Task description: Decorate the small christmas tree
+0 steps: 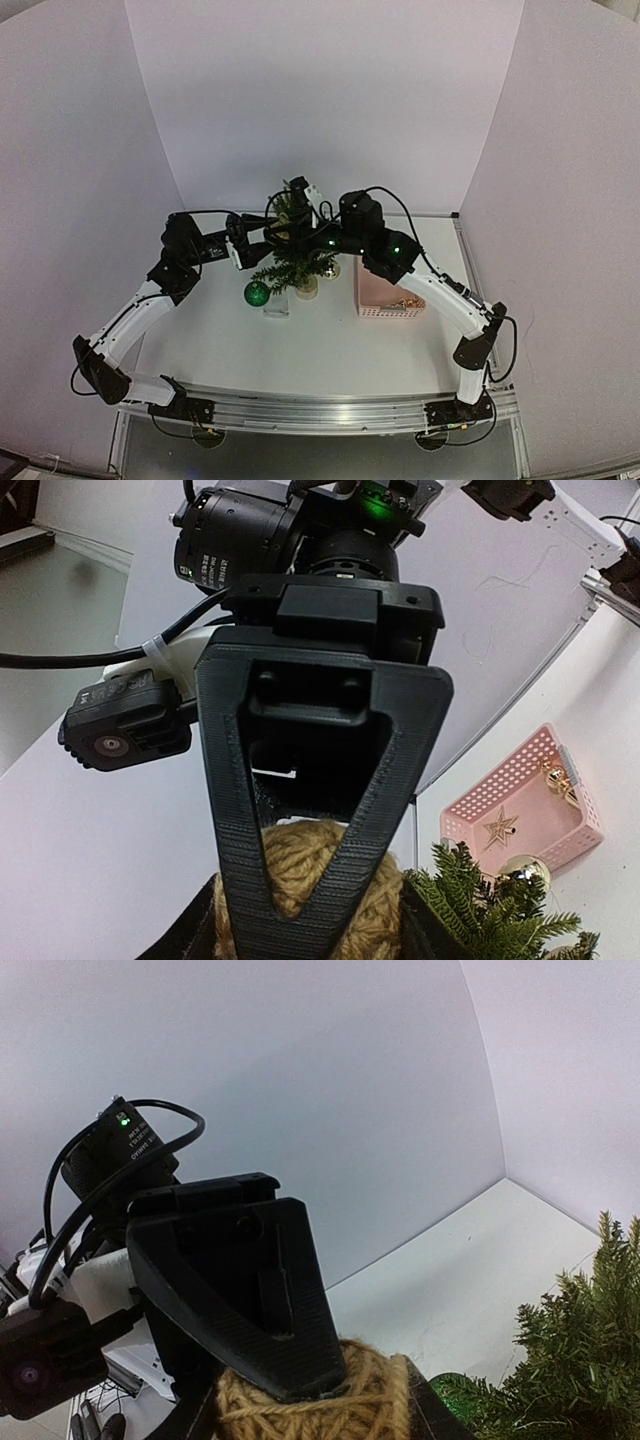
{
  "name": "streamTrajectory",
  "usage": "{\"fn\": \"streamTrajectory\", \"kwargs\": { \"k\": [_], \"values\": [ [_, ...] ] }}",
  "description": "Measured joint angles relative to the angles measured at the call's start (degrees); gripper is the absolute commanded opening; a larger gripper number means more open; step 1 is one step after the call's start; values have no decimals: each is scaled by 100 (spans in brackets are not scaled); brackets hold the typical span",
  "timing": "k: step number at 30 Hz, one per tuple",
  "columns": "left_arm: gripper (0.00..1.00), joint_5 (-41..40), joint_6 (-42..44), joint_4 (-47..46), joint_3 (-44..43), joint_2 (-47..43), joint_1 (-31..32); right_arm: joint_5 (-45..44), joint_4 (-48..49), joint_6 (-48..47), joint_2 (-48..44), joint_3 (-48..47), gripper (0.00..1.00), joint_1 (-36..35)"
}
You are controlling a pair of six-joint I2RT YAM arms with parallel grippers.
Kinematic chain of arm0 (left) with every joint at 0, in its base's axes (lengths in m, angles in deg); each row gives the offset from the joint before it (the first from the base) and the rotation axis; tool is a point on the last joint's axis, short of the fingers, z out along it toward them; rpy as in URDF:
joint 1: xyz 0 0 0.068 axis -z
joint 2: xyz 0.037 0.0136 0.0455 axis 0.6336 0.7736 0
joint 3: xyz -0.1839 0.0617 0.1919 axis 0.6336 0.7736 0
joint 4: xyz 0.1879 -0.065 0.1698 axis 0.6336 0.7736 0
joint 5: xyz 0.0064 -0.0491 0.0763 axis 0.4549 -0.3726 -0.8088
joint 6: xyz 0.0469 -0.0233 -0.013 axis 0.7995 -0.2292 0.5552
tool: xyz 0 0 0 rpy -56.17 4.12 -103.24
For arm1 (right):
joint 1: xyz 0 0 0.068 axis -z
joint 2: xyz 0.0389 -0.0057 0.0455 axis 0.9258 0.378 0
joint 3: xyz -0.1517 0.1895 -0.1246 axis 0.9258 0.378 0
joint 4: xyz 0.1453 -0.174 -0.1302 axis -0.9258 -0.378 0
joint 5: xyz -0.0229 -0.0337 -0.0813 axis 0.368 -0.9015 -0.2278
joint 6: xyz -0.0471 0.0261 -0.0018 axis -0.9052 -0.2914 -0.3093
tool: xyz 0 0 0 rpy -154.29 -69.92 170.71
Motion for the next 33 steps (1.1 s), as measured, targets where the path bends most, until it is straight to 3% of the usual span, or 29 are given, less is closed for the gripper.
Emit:
{"fn": "streamTrajectory", "kwargs": {
  "k": [3, 8, 12, 19, 25, 30, 33],
  "values": [
    [21, -2, -55, 1, 0, 0, 0, -12, 4, -14, 0, 0, 59, 0],
    [8, 0, -168, 0, 2, 0, 6, -32, 43, -45, 0, 15, 82, 0],
    [0, -85, -305, -51, 11, -3, 7, -39, 80, -63, -3, 60, 89, 0],
    [0, -652, -830, 13, 13, -119, -14, -43, 117, -132, -235, 489, 92, 0],
    [0, -735, -1850, 1099, -547, -186, -373, -146, 103, -288, -901, 1057, 92, 0],
    [0, 226, -3607, 1742, -1376, -70, -1339, -170, 151, -531, -1587, 1319, 85, 0],
    [0, 1047, -4113, 1745, -1363, -111, -1623, -284, 185, -643, -1858, 1394, 76, 0]
  ]
}}
